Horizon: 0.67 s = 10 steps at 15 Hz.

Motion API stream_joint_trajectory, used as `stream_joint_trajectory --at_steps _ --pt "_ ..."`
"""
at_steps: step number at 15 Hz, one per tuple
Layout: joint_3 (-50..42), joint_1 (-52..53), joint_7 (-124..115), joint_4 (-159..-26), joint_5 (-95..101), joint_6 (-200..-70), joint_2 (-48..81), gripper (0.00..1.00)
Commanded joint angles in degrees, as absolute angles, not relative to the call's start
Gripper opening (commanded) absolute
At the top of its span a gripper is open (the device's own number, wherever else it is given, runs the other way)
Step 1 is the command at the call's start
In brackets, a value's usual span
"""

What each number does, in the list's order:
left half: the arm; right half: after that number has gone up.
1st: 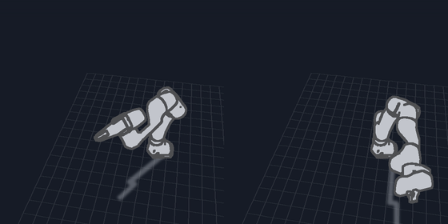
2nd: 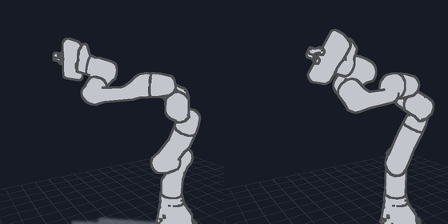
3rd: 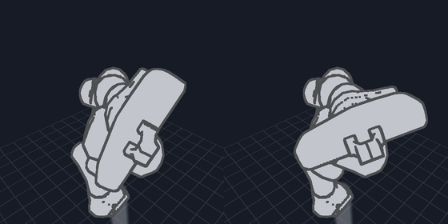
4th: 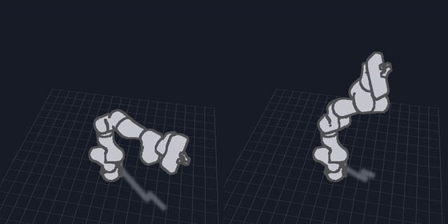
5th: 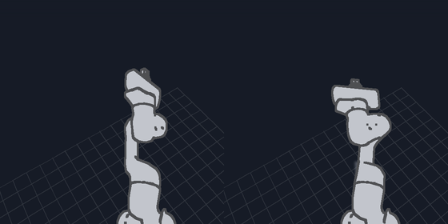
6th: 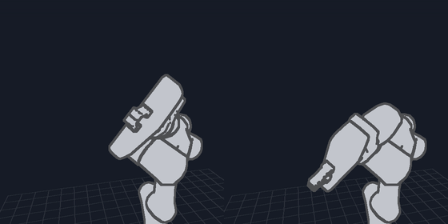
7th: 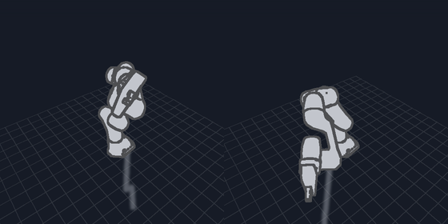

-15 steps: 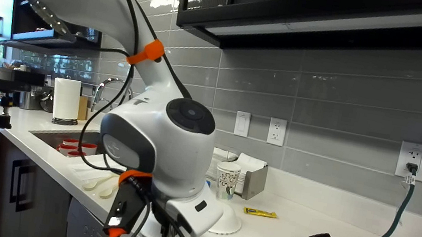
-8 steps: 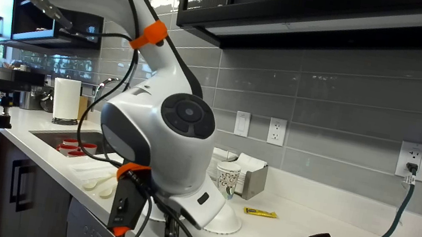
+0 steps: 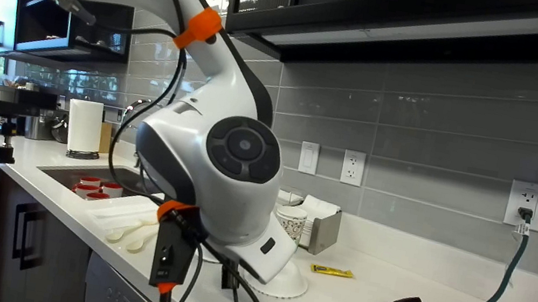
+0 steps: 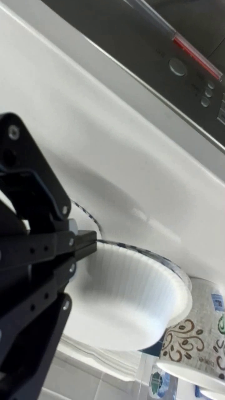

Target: Stack up the white plates on the left

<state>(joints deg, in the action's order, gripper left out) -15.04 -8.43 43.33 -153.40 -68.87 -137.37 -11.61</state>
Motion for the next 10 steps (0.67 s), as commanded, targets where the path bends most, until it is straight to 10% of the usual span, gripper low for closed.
stream_joint_trajectory --at_steps 1,10 --pt "-14.21 -8.93 44.75 -149.40 -72.12 -135.36 -10.22 0.00" --pt "-12.88 -8.99 41.62 -138.44 -73.10 -135.43 -0.69 0.00"
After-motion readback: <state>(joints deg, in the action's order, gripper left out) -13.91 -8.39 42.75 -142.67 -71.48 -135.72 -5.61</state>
